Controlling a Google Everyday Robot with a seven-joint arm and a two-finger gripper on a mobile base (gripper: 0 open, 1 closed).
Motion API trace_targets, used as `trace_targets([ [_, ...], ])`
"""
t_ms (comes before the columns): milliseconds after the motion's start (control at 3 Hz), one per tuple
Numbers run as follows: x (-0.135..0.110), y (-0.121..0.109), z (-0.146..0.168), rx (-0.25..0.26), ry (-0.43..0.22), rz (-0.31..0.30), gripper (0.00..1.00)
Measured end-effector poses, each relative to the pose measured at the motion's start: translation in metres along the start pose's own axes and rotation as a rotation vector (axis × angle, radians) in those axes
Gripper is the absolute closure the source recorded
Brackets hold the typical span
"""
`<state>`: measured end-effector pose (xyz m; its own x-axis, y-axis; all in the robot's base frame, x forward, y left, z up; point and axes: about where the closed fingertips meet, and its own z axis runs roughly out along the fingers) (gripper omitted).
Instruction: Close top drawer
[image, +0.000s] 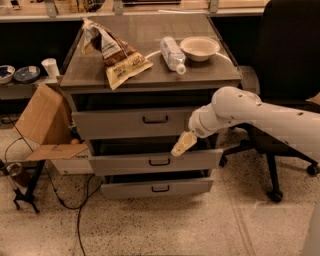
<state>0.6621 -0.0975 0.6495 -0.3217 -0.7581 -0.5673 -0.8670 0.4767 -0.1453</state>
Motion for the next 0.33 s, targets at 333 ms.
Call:
trace_targets([
  [333, 0.0001, 0.0000, 0.0000, 0.000, 0.000, 0.000, 0.00],
])
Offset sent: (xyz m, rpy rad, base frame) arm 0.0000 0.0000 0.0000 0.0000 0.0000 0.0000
